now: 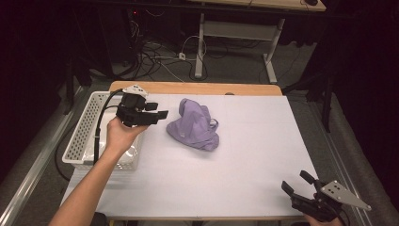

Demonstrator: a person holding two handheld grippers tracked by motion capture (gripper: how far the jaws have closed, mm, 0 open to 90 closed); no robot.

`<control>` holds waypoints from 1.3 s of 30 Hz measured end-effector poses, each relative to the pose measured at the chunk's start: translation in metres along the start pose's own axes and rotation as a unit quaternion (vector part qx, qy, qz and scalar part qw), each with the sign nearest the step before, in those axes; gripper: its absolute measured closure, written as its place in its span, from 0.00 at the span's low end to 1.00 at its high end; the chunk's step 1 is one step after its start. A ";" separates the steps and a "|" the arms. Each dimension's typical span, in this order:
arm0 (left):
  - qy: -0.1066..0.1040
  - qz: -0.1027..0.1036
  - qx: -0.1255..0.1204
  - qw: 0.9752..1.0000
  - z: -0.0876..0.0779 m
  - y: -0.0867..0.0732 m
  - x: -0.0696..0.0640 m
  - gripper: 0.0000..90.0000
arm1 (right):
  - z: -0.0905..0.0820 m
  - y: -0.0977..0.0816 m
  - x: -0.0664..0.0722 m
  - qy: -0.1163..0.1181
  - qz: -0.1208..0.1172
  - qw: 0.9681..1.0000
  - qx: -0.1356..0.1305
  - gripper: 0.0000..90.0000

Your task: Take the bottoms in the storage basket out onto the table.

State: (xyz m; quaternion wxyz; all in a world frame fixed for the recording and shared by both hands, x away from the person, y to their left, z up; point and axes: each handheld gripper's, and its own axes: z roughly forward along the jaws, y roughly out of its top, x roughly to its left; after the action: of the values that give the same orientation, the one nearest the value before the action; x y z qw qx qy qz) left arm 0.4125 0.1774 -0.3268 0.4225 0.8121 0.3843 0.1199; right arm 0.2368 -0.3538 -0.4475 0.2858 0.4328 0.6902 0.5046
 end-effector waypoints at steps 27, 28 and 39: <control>0.025 0.011 -0.011 1.000 -0.025 -0.018 0.001 0.49 | 0.000 0.000 0.000 0.000 0.001 1.000 0.000 0.22; 0.025 0.011 -0.011 1.000 -0.025 -0.018 0.001 0.49 | 0.000 0.000 0.000 0.000 0.001 1.000 0.000 0.22; 0.019 -0.004 -0.023 1.000 -0.030 -0.028 0.005 0.49 | 0.000 0.000 0.000 0.000 0.001 1.000 0.000 0.22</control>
State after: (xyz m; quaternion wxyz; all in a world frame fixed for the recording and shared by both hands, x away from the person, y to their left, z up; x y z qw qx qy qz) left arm 0.3860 0.2087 -0.3307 0.4343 0.7980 0.3926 0.1429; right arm 0.2371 -0.3537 -0.4474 0.2851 0.4334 0.6900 0.5047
